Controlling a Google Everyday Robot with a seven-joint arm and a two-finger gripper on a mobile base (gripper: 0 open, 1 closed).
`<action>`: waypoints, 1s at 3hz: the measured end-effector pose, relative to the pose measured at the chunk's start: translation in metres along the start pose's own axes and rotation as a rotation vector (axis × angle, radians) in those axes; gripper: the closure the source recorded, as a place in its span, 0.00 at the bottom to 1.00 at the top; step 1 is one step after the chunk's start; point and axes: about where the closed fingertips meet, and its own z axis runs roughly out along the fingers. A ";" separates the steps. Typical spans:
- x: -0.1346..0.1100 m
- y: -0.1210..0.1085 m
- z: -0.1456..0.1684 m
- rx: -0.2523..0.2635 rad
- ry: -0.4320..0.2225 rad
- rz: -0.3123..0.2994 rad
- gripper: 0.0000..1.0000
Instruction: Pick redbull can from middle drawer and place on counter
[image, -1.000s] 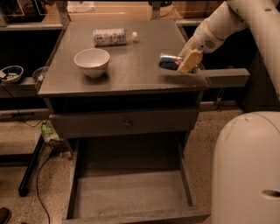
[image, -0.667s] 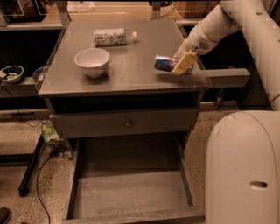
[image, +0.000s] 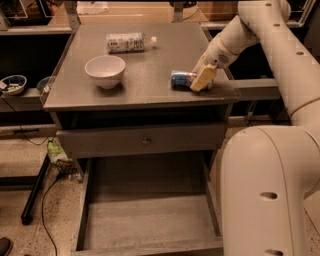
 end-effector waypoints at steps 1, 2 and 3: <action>-0.001 -0.001 -0.001 -0.002 0.001 0.001 1.00; -0.001 -0.001 -0.001 -0.002 0.001 0.001 0.73; -0.001 -0.001 -0.001 -0.002 0.001 0.001 0.50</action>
Offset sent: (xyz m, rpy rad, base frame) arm 0.0003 0.0001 0.0016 -0.0009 0.0024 -0.0002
